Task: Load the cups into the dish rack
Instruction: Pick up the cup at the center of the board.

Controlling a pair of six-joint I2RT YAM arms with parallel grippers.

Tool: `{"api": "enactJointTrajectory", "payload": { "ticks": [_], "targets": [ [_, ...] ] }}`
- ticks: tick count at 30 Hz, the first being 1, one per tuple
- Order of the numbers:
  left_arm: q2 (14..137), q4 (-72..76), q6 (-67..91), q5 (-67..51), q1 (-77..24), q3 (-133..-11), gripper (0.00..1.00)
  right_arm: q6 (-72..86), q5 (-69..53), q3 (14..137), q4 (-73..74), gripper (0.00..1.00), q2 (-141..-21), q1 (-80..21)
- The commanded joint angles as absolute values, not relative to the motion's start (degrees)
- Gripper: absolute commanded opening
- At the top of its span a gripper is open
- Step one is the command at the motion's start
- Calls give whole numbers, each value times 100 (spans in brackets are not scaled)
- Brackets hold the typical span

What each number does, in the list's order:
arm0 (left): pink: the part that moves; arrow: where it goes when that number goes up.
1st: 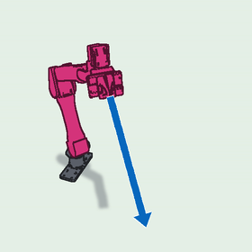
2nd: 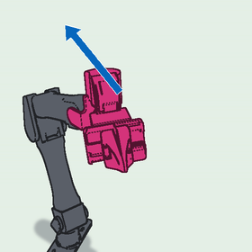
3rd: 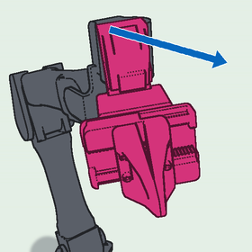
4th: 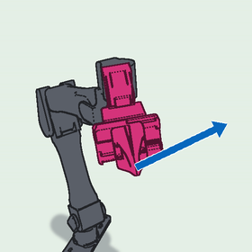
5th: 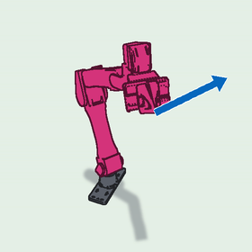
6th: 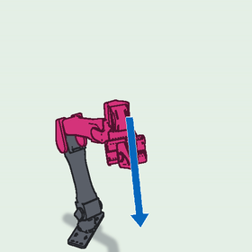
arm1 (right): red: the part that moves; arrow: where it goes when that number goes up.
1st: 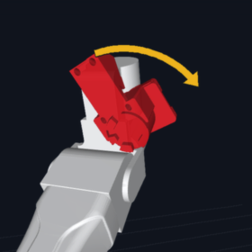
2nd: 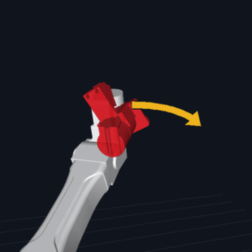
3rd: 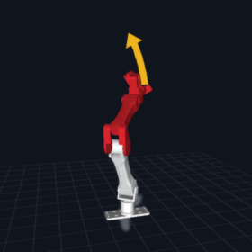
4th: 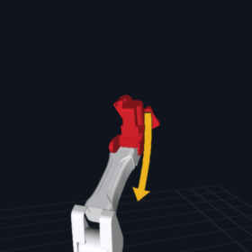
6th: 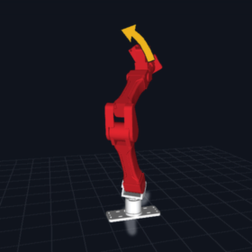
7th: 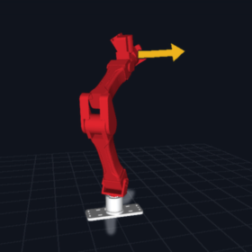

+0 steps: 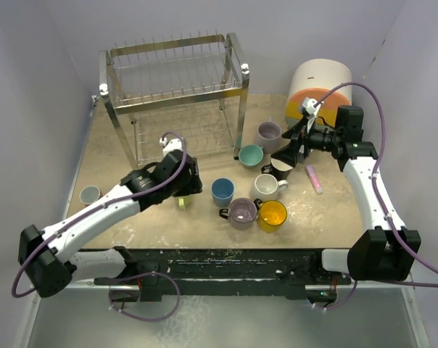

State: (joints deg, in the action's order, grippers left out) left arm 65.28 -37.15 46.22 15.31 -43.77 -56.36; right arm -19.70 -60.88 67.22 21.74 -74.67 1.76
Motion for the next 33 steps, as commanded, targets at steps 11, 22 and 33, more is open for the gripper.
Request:
{"api": "enactJointTrajectory", "payload": {
  "ticks": [11,22,33],
  "targets": [
    [9047,-5381,6251,3865,-4819,-7417,60,-1913,-5977,6605,1771,100,-7221,141],
    [9496,-4894,6098,3811,-4816,-7362,40,-1836,-6001,6532,1660,100,-7177,143],
    [9608,-4650,5858,3693,-4814,-7261,22,-1735,-6127,6447,1525,100,-7155,141]
  ]
}}
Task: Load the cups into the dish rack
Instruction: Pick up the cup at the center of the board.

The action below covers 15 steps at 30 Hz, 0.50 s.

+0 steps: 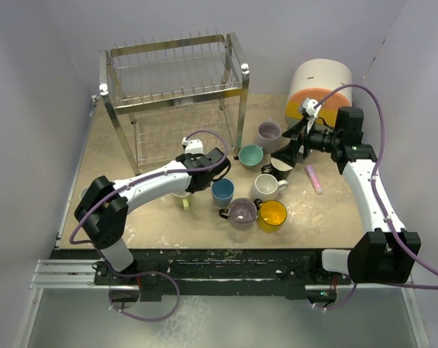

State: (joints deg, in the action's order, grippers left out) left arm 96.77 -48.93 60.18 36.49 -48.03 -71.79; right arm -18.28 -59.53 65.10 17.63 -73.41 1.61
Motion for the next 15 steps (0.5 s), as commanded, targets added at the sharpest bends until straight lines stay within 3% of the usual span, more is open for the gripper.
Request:
{"api": "enactJointTrajectory", "payload": {
  "ticks": [1,7,15],
  "targets": [
    [9580,-4656,5841,3681,-4808,-7248,20,-1713,-6145,6436,1498,100,-7154,134],
    [9232,-4680,5723,3699,-4807,-7094,0,-1599,-6283,6365,1381,100,-7163,104],
    [8465,-4637,5489,3810,-4808,-6821,0,-1458,-6453,6291,1230,100,-7194,14]
  ]
}}
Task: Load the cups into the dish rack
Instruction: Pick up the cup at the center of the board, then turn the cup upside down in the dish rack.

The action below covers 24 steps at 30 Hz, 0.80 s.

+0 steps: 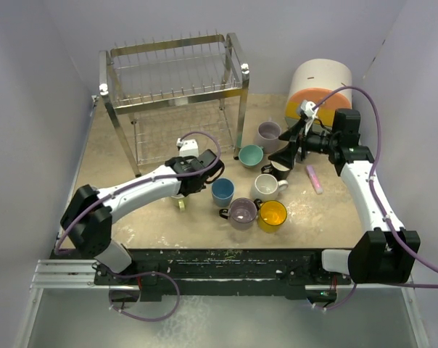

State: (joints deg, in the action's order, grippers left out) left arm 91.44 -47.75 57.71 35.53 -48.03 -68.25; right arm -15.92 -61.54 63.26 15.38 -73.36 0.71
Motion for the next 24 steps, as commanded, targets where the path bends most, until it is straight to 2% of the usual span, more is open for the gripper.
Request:
{"api": "enactJointTrajectory", "payload": {
  "ticks": [1,8,17,24],
  "targets": [
    [8307,-4590,5403,3775,-4808,-6787,0,-1450,-6479,6281,1208,100,-7197,12],
    [7218,-4036,4876,3265,-4808,-6479,0,-1293,-6728,6168,973,100,-7207,-36],
    [5637,-1645,3994,1581,-4808,-5587,0,-848,-7037,5964,479,100,-7226,-141],
    [5367,92,3955,700,-4808,-5190,0,-426,-7283,5820,-10,100,-7155,-199]
  ]
}}
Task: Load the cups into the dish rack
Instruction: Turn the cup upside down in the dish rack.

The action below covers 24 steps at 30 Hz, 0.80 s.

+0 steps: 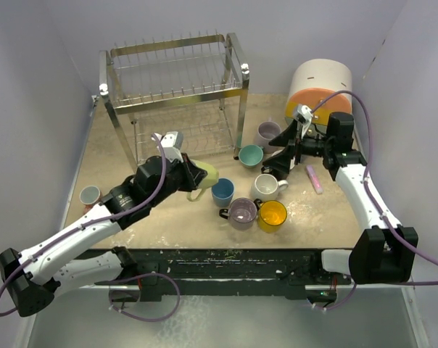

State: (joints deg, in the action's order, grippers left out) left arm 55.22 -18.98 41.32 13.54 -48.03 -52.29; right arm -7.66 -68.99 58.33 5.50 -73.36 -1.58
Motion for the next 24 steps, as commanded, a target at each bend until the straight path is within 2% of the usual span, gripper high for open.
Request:
{"api": "enactJointTrajectory", "payload": {
  "ticks": [1,11,20,24],
  "targets": [
    [5391,348,3970,626,-4803,-5172,0,-344,-7334,5814,-94,100,-7148,-202],
    [5698,2885,4664,233,-4708,-4711,0,989,-7619,5230,-1532,100,-6996,-202],
    [5924,5041,5588,938,-4670,-3860,0,2589,-7672,4738,-3267,100,-6985,-227],
    [6316,5931,5896,1019,-4680,-3762,0,3444,-7300,4432,-4099,100,-6979,-363]
  ]
}}
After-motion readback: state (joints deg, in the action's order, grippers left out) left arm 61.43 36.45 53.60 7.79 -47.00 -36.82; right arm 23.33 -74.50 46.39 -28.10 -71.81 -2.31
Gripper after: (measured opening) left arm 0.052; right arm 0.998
